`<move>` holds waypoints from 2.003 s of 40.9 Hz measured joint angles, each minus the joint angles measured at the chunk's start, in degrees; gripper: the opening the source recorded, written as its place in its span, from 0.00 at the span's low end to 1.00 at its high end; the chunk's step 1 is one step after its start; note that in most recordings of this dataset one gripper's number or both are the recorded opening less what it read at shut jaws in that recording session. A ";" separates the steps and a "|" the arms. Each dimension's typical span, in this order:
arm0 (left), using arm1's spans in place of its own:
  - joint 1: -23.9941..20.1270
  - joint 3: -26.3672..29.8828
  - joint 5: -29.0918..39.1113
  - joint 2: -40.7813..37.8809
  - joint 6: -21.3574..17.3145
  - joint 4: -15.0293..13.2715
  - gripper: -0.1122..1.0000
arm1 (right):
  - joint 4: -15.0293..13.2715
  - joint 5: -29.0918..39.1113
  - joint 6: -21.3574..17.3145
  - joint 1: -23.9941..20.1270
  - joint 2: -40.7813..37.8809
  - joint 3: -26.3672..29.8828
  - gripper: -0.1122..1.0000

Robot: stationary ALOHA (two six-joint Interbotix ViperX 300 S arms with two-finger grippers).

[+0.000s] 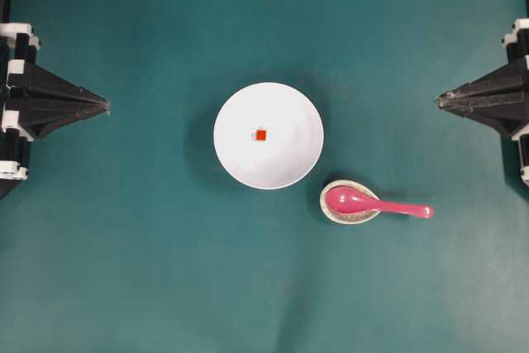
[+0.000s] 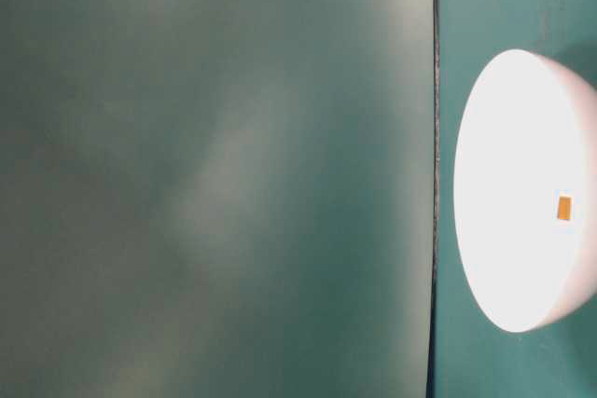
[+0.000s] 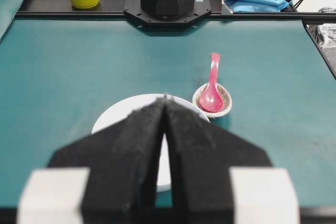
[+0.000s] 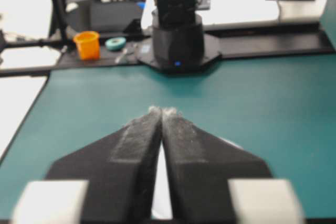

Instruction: Grip the spoon and scoop the red block from the bowl with right arm.

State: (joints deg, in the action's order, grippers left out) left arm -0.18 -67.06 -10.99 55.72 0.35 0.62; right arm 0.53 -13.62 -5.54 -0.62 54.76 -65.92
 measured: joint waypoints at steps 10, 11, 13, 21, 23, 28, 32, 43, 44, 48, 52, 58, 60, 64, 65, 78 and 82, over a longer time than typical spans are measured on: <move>0.00 0.09 0.09 0.44 0.44 0.00 0.10 | 0.26 0.79 -1.93 -1.85 -4.75 -0.70 0.58; 0.00 0.09 0.09 0.44 0.44 0.00 0.10 | 0.26 0.53 -1.93 -2.37 -5.54 -0.88 0.57; 0.00 0.09 0.00 0.62 0.53 0.00 0.10 | 0.79 -1.05 -2.02 -3.87 -7.65 -1.49 0.56; 0.00 0.35 0.09 0.97 0.79 0.00 0.10 | 6.06 -13.45 -2.02 -9.58 -18.81 -4.13 0.56; 0.00 0.53 0.09 1.14 0.70 0.00 0.10 | 7.56 -17.31 -2.02 -10.99 -22.06 -4.92 0.56; 0.00 0.70 0.53 1.49 0.70 0.00 0.10 | 12.66 -27.77 -2.02 -15.03 -30.06 -6.50 0.56; 0.00 0.70 0.53 1.67 0.70 0.00 0.10 | 17.40 -33.57 -1.76 -18.19 -35.42 -7.47 0.56; 0.00 0.70 0.97 1.67 0.35 0.00 0.10 | 35.86 -46.41 -0.70 -31.99 -46.14 -10.46 0.56; 0.00 0.70 1.14 1.67 0.35 0.00 0.10 | 37.27 -47.02 -0.62 -33.13 -46.67 -10.63 0.56; 0.00 0.70 1.32 1.67 0.00 0.00 0.10 | 42.80 -48.87 -0.09 -37.97 -49.22 -11.25 0.56; 0.00 0.70 1.32 1.67 0.00 0.00 0.10 | 47.37 -49.31 0.62 -41.57 -51.24 -11.25 0.56; 0.00 0.70 1.41 1.67 0.00 0.00 0.10 | 50.71 -49.39 0.79 -44.30 -54.05 -10.81 0.56; 0.00 0.70 1.41 1.67 -0.09 0.00 0.10 | 51.06 -49.39 0.79 -44.56 -54.93 -10.55 0.56; 0.00 0.70 1.67 1.67 -0.09 0.00 0.10 | 51.24 -49.48 0.88 -44.65 -57.13 -9.93 0.56; 0.00 0.70 1.67 1.67 -0.09 0.00 0.10 | 51.24 -49.48 0.88 -44.65 -57.66 -9.76 0.56; 0.00 0.62 1.93 1.67 -0.18 0.00 0.10 | 51.24 -49.39 0.88 -44.74 -61.96 -8.61 0.56; 0.00 0.70 1.93 1.67 -0.18 0.00 0.10 | 51.33 -49.48 0.88 -44.74 -62.23 -9.05 0.55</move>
State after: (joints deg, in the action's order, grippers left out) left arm -0.18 -66.36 -9.05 57.39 0.18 0.62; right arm 51.86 -63.11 -4.66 -45.35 -7.47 -74.97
